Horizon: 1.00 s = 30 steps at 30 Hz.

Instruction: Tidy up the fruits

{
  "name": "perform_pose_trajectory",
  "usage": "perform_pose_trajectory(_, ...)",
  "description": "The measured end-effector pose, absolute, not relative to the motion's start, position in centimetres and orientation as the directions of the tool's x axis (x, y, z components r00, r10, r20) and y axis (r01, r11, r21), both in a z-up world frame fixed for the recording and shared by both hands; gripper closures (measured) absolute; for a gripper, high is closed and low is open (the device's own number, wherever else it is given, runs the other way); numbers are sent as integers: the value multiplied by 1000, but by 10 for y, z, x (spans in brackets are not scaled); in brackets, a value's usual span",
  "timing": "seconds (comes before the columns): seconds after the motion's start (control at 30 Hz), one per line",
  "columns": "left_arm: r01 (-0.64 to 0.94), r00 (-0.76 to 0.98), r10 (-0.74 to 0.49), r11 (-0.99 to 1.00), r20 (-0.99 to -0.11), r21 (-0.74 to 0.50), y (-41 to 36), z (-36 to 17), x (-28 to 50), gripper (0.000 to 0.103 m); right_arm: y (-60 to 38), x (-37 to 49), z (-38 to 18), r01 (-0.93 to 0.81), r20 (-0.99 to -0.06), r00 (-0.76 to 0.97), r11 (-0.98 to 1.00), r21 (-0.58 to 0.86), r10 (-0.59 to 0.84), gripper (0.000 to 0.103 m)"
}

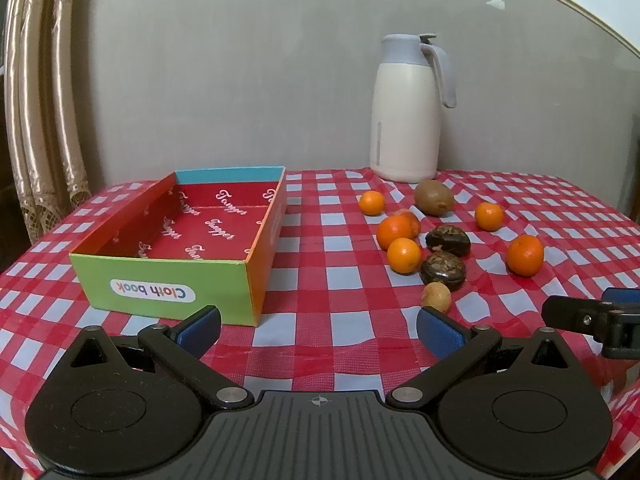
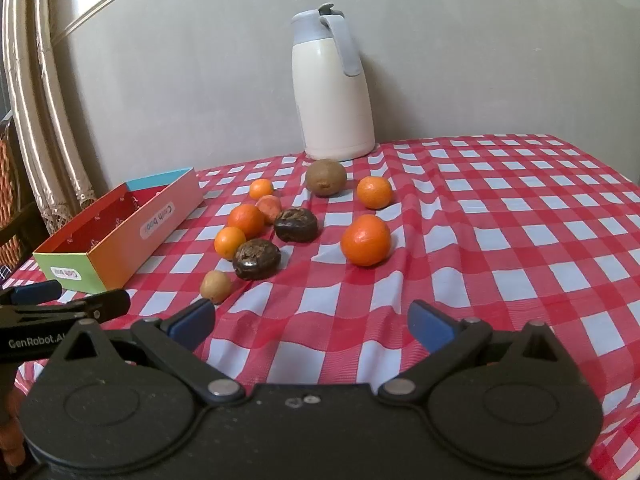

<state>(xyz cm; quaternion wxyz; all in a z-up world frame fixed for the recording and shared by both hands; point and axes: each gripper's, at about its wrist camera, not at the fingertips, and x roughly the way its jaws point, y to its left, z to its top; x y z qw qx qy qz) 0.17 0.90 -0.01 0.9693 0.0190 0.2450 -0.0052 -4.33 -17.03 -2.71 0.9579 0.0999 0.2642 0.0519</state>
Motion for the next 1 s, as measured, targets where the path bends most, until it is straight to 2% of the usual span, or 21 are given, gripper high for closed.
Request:
perform_pose_trajectory(0.57,31,886,-8,999,-463,43,6,2,-2,0,-176,-46,-25,-33,-477,866,969,244,149,0)
perform_pose_trajectory(1.0,62,904,-10,992,-428,108,-6,6,-10,0,-186,-51,-21,-12,-444,884,956,294,148,0)
